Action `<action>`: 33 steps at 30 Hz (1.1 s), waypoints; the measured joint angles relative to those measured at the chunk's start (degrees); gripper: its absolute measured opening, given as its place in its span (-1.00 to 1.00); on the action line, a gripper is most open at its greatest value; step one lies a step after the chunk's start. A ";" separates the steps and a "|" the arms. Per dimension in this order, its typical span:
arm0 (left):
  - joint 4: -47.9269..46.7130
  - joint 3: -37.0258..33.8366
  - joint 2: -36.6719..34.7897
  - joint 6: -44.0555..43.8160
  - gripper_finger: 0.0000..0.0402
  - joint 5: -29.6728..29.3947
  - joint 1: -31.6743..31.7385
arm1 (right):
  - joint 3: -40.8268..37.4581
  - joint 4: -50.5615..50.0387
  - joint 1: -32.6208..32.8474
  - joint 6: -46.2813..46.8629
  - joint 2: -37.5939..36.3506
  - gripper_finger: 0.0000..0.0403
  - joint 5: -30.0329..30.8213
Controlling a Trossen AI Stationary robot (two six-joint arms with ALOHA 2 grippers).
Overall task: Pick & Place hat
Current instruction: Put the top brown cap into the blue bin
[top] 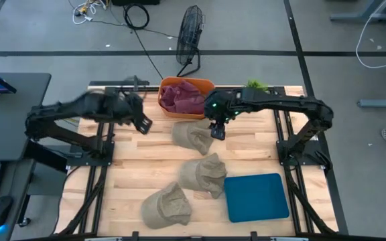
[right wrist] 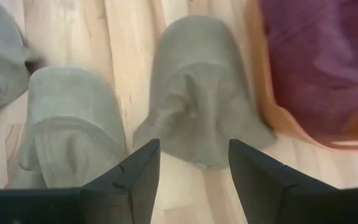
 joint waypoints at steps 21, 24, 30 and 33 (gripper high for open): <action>31.24 -24.17 -1.68 -8.86 -0.50 -0.69 -3.29 | 0.00 11.17 0.86 -1.47 23.05 -0.03 9.94; 31.21 -24.17 -1.70 -8.42 -0.50 -0.86 -3.29 | 0.00 12.46 0.59 -1.45 23.62 -0.03 10.01; 31.09 -24.17 -1.70 -8.24 -0.50 -0.89 -3.29 | 0.00 16.37 0.56 -1.32 23.62 -0.07 9.22; 31.09 -24.17 -1.70 -7.95 -0.50 -0.89 -3.29 | 0.00 17.92 0.46 -1.54 23.62 -0.22 8.02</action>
